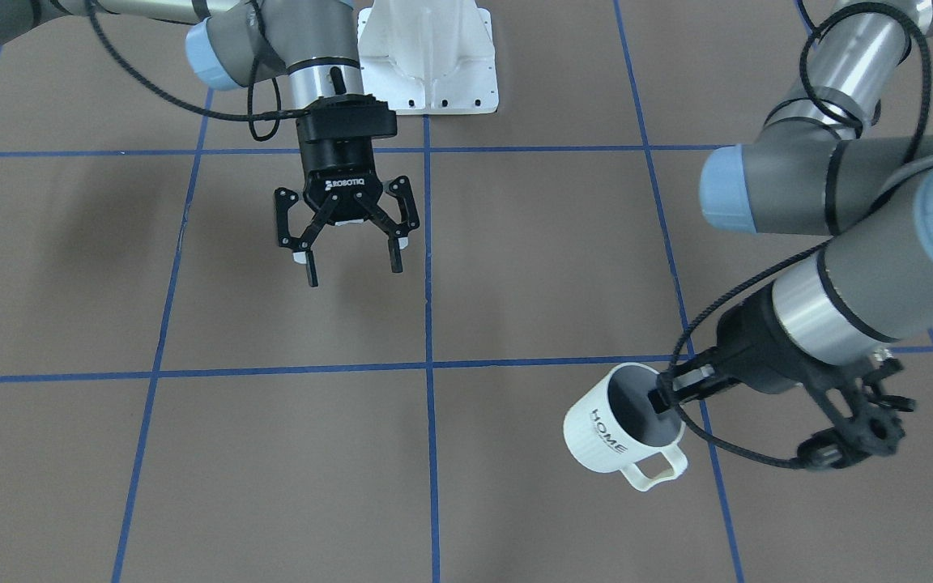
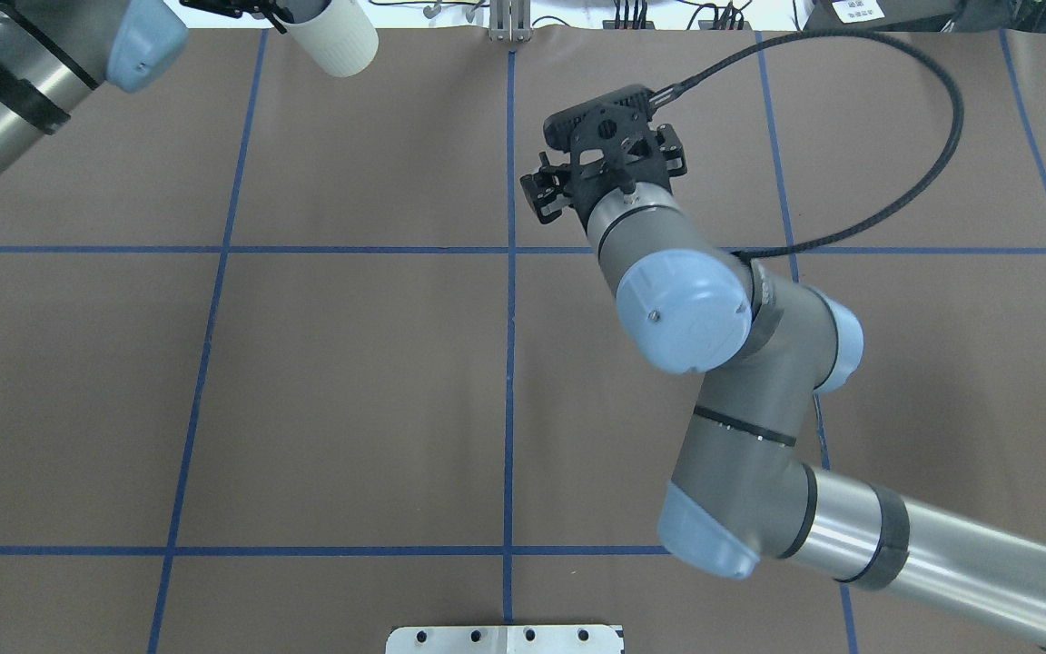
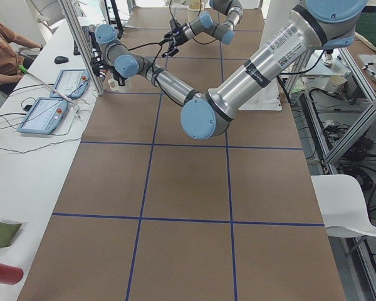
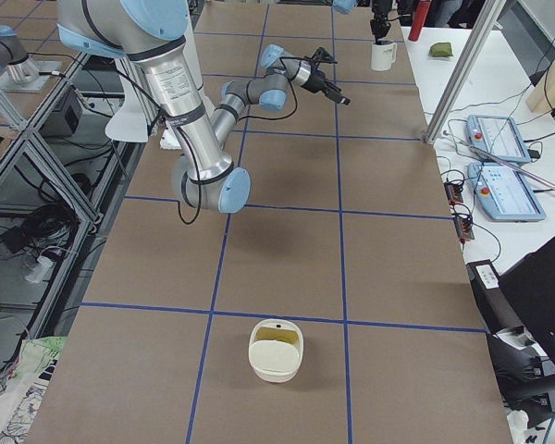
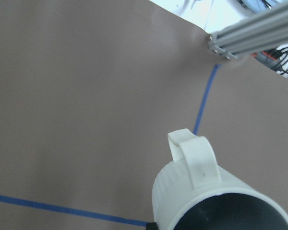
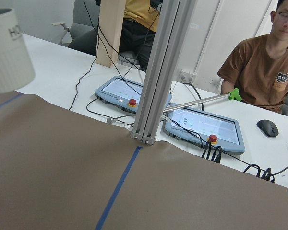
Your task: Left arm hands cup to right arm to dump lemon
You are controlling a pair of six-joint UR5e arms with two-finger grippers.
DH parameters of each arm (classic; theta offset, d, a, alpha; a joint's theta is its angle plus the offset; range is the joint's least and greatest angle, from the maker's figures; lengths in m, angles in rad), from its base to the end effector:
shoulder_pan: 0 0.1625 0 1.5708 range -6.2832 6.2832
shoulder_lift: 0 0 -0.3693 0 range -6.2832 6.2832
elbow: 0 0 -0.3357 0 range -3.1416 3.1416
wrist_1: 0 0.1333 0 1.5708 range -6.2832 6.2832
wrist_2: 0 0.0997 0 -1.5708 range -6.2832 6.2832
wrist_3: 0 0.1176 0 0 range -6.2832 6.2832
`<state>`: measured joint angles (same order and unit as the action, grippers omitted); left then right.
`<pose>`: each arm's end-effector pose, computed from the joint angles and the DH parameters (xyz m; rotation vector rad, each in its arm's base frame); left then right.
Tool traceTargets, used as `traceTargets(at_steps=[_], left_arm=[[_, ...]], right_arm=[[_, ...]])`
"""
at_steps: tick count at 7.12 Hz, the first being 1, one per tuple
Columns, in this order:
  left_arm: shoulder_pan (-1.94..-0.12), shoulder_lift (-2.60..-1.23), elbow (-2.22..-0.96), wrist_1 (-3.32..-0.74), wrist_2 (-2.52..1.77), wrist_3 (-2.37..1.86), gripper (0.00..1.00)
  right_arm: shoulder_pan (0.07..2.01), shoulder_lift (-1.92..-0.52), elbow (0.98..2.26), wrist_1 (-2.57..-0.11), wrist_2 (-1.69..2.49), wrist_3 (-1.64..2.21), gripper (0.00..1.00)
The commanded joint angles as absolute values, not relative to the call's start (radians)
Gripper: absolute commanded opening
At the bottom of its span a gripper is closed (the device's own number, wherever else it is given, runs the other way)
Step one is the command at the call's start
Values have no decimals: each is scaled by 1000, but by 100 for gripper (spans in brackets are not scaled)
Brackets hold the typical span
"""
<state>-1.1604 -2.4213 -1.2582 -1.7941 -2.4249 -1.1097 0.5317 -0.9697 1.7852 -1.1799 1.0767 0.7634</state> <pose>0.2349 -0.6517 0.2213 -0.0419 1.0791 -0.3057 -0.3965 -0.4526 0.1664 1.0671 -0.6546 0.0592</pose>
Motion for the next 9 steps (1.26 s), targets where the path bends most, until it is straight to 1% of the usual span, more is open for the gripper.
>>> traceTargets(at_steps=[1,2,3,4,5,6,7,9], left_arm=[[-1224,-2384,-1284,-1641,-2366,-882,0],[-1226,-2314,-1339,-1562,-2280,-748,0],[-1227,-2216,-1401,-1540,-2245,-645,0],[-1241,-2144,-1445,-1531,-2244,-553,0],[-1241,-2073,-1504,-1488,-2244,-495,0],[-1238,-2007,-1564,-1452,-2244,-456,0],[-1232,-1911,-1641,-1450,-2244,-456,0],[-1212,-1792,-1712,-1448,-2247,-456,0]], right_arm=[[740,-974,1778,-1181,1437,765,100],[831,-994,1775,-1181,1607,773,100],[919,-1018,1775,-1184,1776,790,100],[1024,-1052,1775,-1196,1981,787,100],[1110,-1074,1773,-1247,2102,773,100],[1167,-1077,1772,-1341,2209,741,100],[1211,-1094,1778,-1429,2273,670,100],[1285,-1152,1793,-1517,2336,588,100]])
